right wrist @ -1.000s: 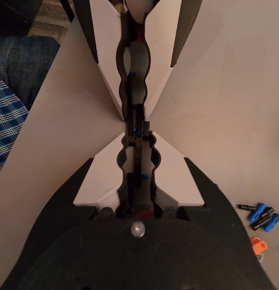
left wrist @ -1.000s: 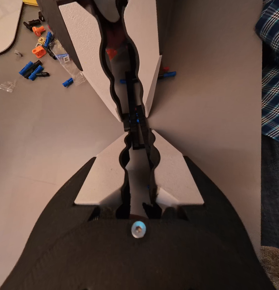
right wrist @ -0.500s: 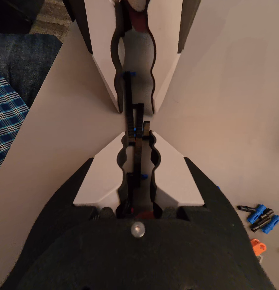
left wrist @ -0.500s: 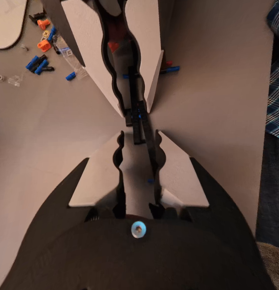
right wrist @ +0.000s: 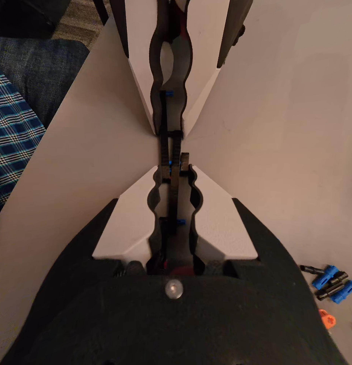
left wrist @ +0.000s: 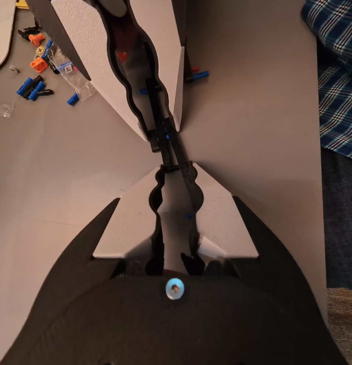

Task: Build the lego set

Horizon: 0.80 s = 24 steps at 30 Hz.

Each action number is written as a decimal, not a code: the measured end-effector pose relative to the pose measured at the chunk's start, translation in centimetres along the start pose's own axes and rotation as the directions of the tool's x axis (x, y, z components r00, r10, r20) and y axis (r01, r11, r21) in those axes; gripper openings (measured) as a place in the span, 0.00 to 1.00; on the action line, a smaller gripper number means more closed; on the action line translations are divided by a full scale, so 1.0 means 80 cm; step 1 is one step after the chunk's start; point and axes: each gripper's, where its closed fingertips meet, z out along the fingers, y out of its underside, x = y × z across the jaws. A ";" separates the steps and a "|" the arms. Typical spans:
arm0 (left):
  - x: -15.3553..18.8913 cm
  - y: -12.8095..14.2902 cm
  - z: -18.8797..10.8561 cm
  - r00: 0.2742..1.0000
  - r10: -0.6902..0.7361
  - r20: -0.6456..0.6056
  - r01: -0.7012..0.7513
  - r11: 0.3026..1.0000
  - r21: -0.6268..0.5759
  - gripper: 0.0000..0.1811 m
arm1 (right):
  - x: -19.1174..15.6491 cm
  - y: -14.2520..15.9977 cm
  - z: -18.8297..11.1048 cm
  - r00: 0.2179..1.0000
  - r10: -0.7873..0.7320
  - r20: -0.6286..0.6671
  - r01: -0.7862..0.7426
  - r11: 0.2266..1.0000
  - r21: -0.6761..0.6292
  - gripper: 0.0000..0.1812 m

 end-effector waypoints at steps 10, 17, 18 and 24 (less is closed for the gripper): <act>0.004 -0.004 0.003 0.999 0.033 -0.008 -0.033 0.999 0.004 0.12 | -0.005 0.000 0.000 0.999 -0.035 0.034 0.035 0.999 -0.001 0.13; 0.010 -0.009 0.006 1.000 0.013 0.010 -0.013 1.000 0.023 0.12 | -0.010 0.002 0.000 0.996 -0.065 0.062 0.066 0.998 -0.003 0.13; 0.011 -0.010 0.007 1.000 0.019 0.011 -0.019 1.000 0.021 0.12 | -0.011 0.002 0.000 0.996 -0.067 0.066 0.068 0.998 -0.003 0.13; 0.009 -0.010 0.006 1.000 -0.020 0.021 0.020 1.000 0.002 0.12 | -0.011 0.003 -0.001 0.996 -0.069 0.058 0.070 0.998 -0.002 0.14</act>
